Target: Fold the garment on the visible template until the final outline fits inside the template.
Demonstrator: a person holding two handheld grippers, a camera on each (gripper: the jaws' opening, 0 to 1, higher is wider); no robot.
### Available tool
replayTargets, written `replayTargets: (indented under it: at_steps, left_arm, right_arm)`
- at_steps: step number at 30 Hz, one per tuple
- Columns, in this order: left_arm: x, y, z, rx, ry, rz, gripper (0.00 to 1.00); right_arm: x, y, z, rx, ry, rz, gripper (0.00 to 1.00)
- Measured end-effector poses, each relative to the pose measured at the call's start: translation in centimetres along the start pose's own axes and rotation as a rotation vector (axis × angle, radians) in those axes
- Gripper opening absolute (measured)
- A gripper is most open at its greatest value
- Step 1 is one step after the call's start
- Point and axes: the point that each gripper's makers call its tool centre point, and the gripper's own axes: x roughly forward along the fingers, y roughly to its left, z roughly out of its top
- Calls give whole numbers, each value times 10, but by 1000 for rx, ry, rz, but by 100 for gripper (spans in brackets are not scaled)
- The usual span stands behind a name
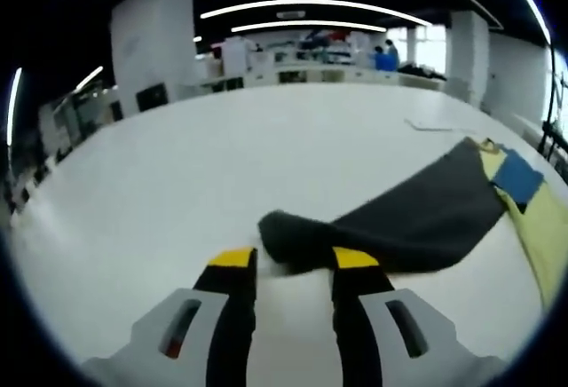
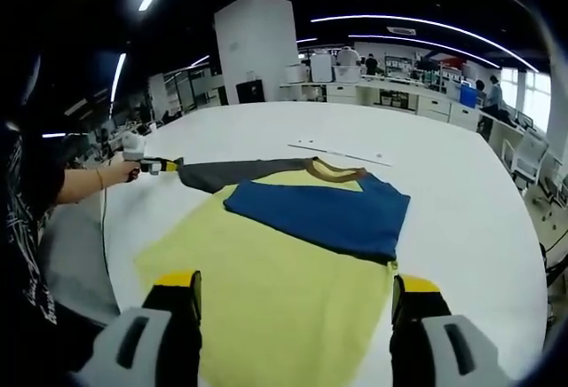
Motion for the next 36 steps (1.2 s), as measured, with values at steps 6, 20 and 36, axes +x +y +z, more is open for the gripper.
replayTargets:
  at_steps: [6, 20, 36]
  left_arm:
    - [13, -5, 3, -8, 1, -9, 26]
    - [17, -1, 18, 18, -36, 24, 2]
    - [-24, 12, -6, -44, 101, 87, 1]
  right_arm:
    - [-1, -1, 0, 4, 1, -8, 88]
    - [-3, -2, 1, 8, -1, -13, 88]
    - [-5, 3, 2, 4, -14, -1, 88]
